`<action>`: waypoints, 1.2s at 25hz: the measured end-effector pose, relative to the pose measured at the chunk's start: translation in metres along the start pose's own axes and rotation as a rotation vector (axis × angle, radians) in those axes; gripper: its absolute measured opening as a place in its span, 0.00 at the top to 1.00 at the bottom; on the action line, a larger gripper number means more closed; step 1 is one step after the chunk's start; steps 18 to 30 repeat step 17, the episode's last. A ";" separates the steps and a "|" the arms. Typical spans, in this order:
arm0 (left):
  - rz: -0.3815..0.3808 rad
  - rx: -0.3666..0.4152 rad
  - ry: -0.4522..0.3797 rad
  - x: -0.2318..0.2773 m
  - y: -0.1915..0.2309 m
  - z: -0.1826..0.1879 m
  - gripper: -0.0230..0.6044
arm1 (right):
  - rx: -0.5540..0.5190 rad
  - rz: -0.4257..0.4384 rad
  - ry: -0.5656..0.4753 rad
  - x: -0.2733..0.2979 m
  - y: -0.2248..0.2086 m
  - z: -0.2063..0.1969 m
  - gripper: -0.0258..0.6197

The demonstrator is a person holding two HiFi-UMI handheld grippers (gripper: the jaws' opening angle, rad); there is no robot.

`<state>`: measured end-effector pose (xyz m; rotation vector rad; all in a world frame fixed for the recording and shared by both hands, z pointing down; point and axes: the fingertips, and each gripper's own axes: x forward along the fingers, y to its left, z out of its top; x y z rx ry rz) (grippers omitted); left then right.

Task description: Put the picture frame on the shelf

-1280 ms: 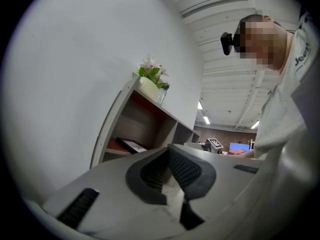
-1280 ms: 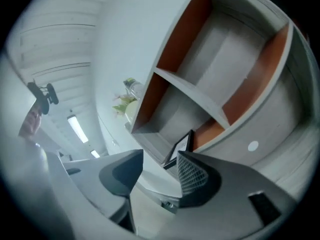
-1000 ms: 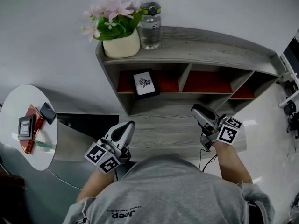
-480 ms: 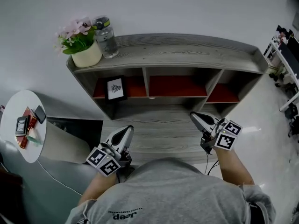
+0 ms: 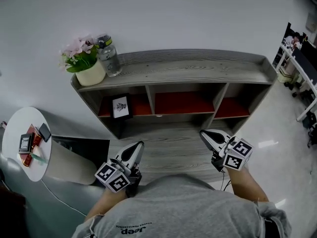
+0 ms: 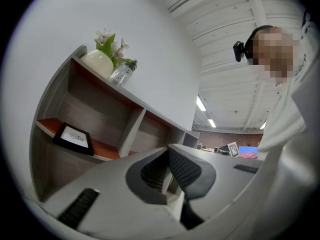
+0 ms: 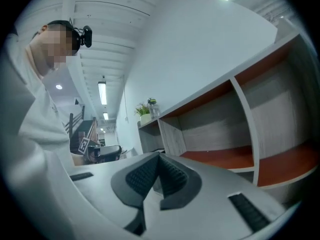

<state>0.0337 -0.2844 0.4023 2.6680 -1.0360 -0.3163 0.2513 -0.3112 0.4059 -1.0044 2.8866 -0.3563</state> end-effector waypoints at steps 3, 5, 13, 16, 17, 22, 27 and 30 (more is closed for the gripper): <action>-0.011 0.007 -0.008 -0.003 0.007 0.009 0.92 | 0.000 -0.002 -0.006 0.009 0.006 0.002 0.96; -0.014 0.015 -0.010 -0.007 0.012 0.016 0.92 | -0.001 0.002 -0.011 0.016 0.010 0.004 0.96; 0.001 0.008 -0.025 -0.023 0.025 0.020 0.92 | -0.005 0.011 -0.012 0.025 0.021 0.006 0.96; 0.004 0.007 -0.026 -0.027 0.027 0.020 0.92 | -0.013 0.017 -0.008 0.028 0.027 0.007 0.96; 0.006 0.006 -0.026 -0.028 0.028 0.020 0.92 | -0.017 0.020 -0.006 0.029 0.029 0.008 0.96; 0.006 0.006 -0.026 -0.028 0.028 0.020 0.92 | -0.017 0.020 -0.006 0.029 0.029 0.008 0.96; 0.006 0.006 -0.026 -0.028 0.028 0.020 0.92 | -0.017 0.020 -0.006 0.029 0.029 0.008 0.96; 0.006 0.006 -0.026 -0.028 0.028 0.020 0.92 | -0.017 0.020 -0.006 0.029 0.029 0.008 0.96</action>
